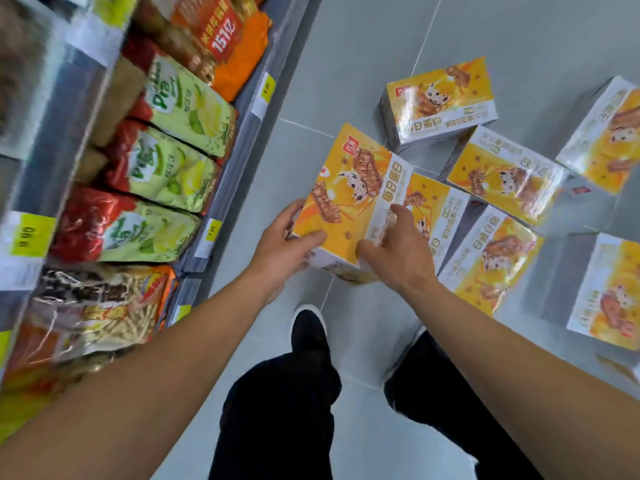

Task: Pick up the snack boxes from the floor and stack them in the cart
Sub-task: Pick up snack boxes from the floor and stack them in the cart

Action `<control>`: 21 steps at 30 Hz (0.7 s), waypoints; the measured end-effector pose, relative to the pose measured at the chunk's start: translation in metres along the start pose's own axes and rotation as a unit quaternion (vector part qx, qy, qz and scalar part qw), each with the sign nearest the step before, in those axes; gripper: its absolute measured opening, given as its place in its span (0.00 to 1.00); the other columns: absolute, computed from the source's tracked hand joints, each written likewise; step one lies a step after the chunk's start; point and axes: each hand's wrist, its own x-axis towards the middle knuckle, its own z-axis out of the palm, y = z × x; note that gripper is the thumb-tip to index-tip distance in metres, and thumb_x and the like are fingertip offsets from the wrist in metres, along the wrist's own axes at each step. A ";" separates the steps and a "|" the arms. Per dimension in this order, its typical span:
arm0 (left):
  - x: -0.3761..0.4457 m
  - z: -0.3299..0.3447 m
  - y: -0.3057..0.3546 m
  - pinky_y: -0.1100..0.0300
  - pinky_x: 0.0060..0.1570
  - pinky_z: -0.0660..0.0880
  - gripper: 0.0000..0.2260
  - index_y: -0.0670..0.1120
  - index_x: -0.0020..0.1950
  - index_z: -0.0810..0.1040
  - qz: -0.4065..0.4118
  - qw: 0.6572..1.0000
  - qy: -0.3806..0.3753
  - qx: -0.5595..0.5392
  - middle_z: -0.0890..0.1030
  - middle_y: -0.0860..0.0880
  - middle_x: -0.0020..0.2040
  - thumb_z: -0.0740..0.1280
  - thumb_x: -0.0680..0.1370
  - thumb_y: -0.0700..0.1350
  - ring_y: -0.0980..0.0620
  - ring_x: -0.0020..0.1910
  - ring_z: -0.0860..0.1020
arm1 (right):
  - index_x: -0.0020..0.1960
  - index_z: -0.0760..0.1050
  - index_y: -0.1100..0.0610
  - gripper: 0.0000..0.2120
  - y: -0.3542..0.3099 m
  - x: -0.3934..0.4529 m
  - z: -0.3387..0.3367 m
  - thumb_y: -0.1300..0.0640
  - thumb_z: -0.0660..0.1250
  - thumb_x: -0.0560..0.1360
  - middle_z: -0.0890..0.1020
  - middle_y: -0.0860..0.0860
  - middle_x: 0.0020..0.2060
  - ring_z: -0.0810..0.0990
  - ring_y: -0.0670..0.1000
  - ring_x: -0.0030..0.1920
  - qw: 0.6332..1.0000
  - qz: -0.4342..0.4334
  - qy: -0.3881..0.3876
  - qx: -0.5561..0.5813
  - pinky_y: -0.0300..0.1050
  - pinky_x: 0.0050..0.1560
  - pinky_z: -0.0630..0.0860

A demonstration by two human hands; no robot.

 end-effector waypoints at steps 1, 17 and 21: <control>-0.027 0.001 0.018 0.48 0.51 0.79 0.22 0.64 0.62 0.74 -0.005 1.000 0.004 -0.011 0.82 0.59 0.49 0.72 0.75 0.42 0.56 0.42 0.80 | 0.77 0.57 0.55 0.39 -0.013 -0.024 -0.017 0.53 0.72 0.71 0.78 0.53 0.63 0.77 0.56 0.62 1.000 -0.001 -0.003 0.007 0.44 0.55 0.71; -0.339 0.073 0.256 0.40 0.57 0.78 0.17 0.57 0.63 0.76 -0.064 0.984 -0.035 -0.163 0.81 0.50 0.51 0.70 0.77 0.41 0.43 0.53 0.81 | 0.68 0.69 0.48 0.38 -0.126 -0.272 -0.283 0.36 0.73 0.62 0.84 0.48 0.54 0.85 0.55 0.51 0.931 0.131 -0.122 0.318 0.62 0.57 0.79; -0.353 0.080 0.268 0.41 0.62 0.74 0.15 0.62 0.61 0.75 -0.099 0.989 -0.098 -0.057 0.81 0.51 0.54 0.69 0.77 0.47 0.39 0.57 0.80 | 0.64 0.71 0.51 0.29 -0.125 -0.294 -0.303 0.42 0.74 0.67 0.84 0.49 0.52 0.85 0.52 0.49 0.939 0.112 -0.062 0.319 0.55 0.53 0.82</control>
